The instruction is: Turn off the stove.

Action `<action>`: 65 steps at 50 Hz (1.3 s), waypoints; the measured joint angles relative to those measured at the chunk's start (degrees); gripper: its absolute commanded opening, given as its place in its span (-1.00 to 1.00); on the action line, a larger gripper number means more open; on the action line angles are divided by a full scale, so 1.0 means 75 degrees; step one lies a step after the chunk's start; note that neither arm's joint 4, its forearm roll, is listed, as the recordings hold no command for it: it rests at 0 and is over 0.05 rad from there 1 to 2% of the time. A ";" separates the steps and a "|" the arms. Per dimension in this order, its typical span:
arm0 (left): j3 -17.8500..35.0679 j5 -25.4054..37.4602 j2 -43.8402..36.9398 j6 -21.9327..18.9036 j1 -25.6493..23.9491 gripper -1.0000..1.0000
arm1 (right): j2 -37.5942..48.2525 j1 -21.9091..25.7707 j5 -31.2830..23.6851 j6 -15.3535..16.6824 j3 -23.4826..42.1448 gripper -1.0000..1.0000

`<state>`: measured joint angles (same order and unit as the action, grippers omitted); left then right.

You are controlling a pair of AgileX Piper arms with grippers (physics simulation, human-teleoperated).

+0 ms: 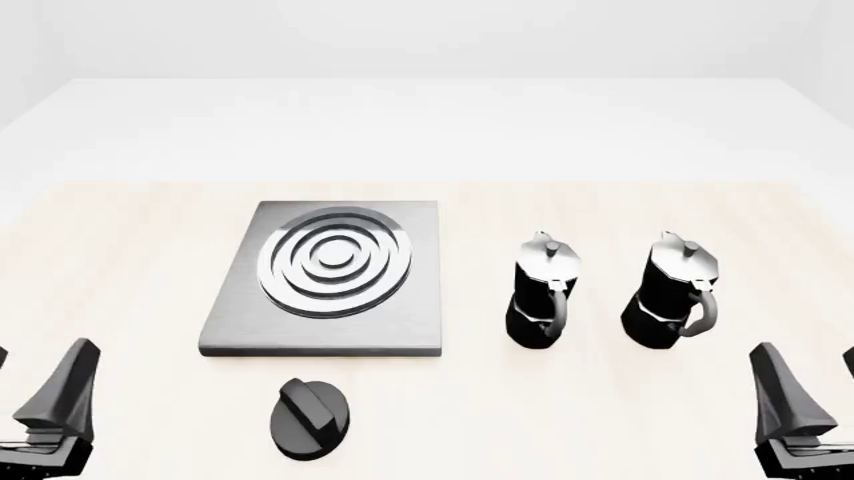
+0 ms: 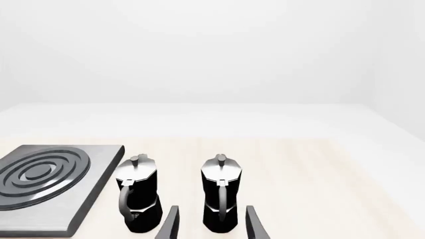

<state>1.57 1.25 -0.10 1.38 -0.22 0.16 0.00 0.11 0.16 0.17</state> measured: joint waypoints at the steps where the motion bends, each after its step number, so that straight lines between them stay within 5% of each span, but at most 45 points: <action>1: -0.0017 -0.0016 -0.0003 -0.0021 -0.0001 1.00 | 0.0005 0.0000 0.0001 -0.0001 0.0002 1.00; 22: -0.0123 -0.0250 -0.0232 -0.0197 -0.0052 1.00 | 0.0116 0.0016 0.0082 0.0002 0.0011 1.00; 40: 0.0472 -0.1292 -0.2805 -0.0321 -0.0422 1.00 | 0.0097 0.0028 0.0077 0.0008 0.0010 1.00; 65: 0.1325 -0.0174 -0.4657 -0.1553 -0.1570 1.00 | 0.0079 0.0087 0.0064 -0.0011 0.0000 1.00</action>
<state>11.51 -0.05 -35.03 -10.26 -11.99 0.76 0.66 0.59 0.08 0.17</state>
